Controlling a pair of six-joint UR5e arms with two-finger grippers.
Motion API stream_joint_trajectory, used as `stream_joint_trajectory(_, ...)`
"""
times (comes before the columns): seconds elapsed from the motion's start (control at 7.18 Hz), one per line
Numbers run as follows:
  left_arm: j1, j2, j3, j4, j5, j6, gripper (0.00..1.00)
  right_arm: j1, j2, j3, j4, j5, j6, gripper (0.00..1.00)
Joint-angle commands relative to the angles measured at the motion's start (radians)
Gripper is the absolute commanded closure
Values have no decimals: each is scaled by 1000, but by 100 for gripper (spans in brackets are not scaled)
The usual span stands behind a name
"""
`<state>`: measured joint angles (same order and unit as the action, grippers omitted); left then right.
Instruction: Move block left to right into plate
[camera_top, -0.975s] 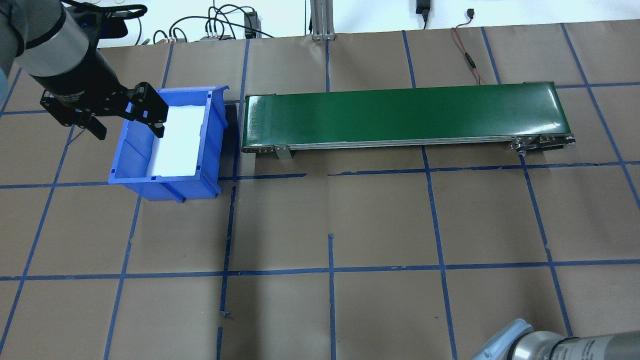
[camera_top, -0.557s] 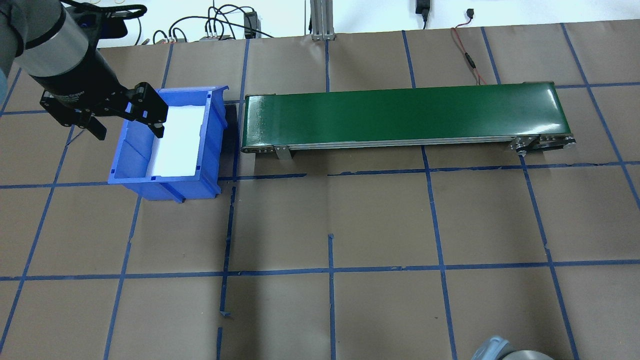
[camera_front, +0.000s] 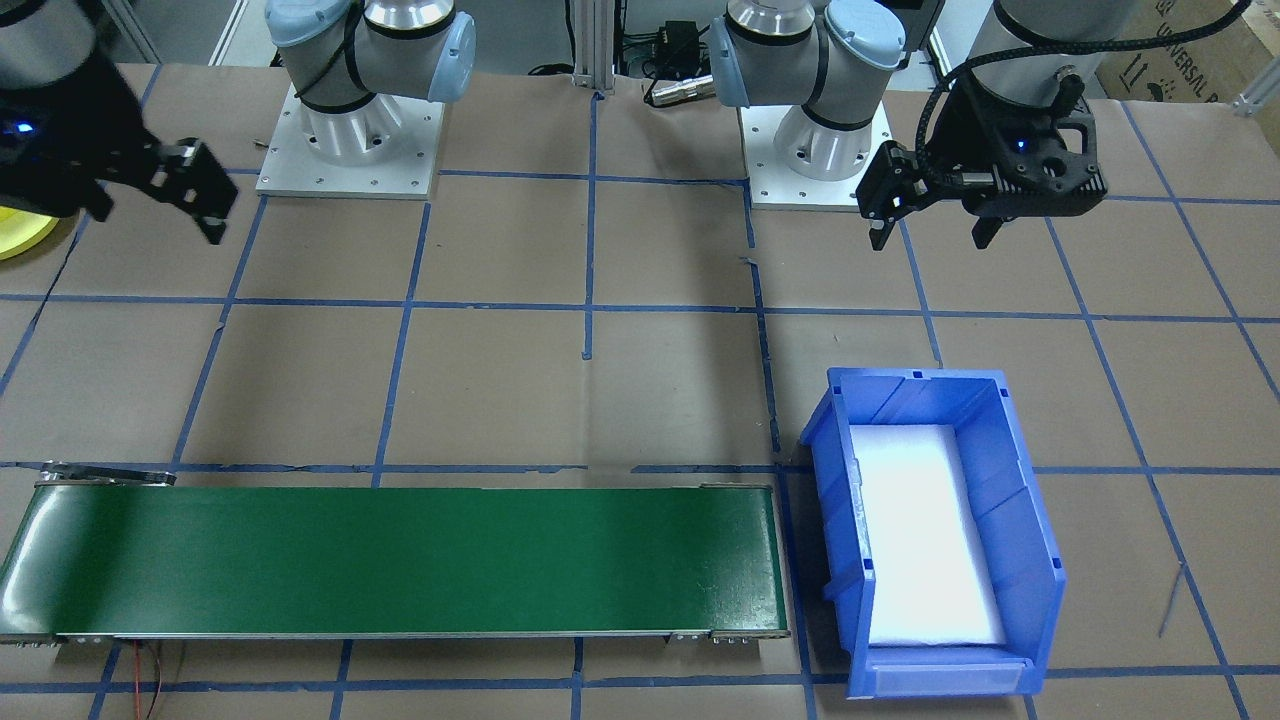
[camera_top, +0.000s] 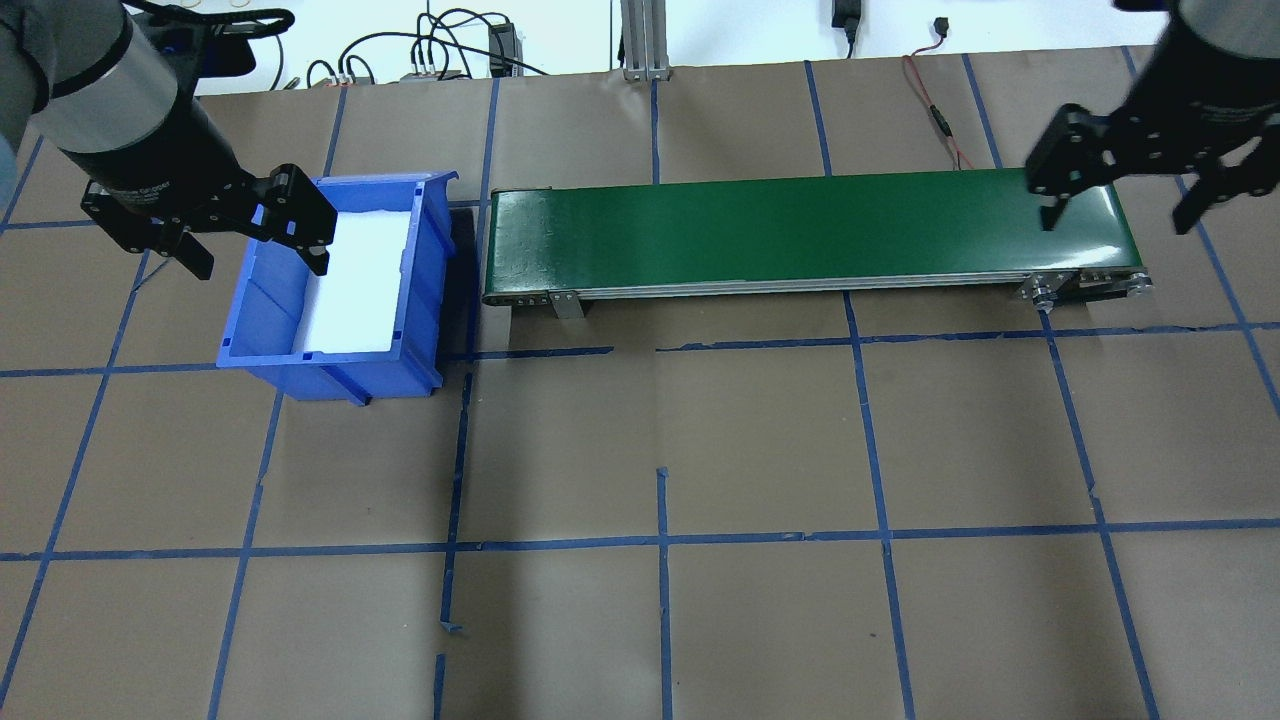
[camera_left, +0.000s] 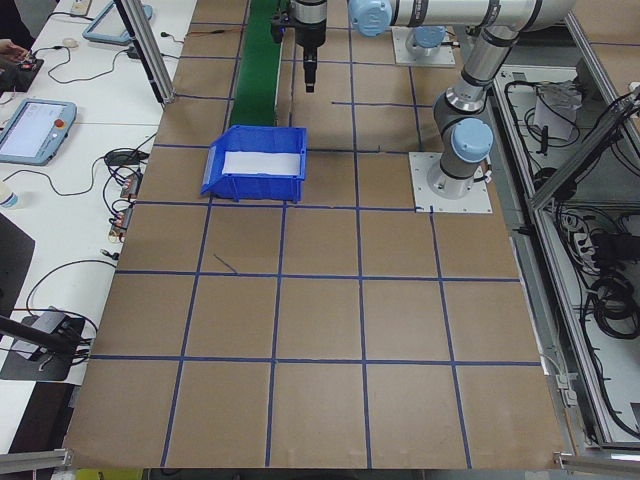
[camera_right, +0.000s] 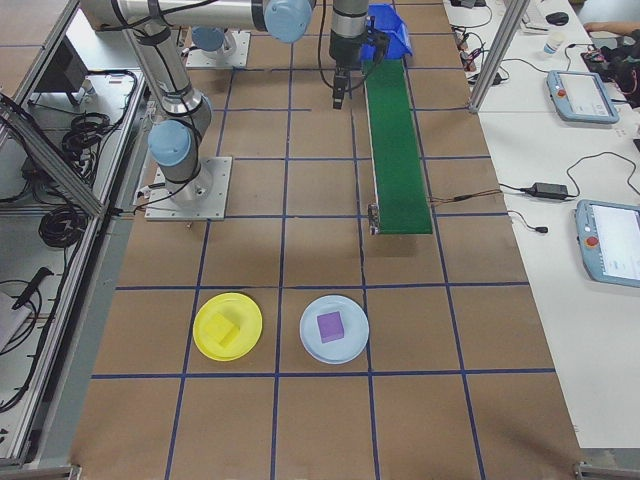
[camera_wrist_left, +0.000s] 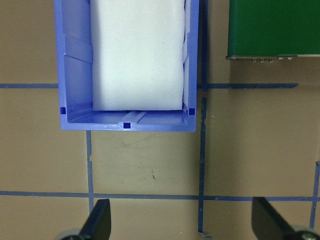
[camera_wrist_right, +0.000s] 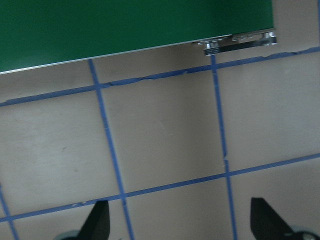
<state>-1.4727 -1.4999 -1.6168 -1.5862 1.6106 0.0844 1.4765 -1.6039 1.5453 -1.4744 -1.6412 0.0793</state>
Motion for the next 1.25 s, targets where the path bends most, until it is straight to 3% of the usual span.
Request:
stream_joint_trajectory(0.0,0,0,0,0,0,0,0,192,28,-10,-18,66,267,0)
stream_joint_trajectory(0.42,0,0,0,0,0,0,0,216,42,-17,-93,70,249,0)
stream_joint_trajectory(0.56,0,0,0,0,0,0,0,203,50,-25,-101,75,156,0)
stream_joint_trajectory(1.11,0,1,0,0,0,0,0,104,47,-48,-70,73,25,0)
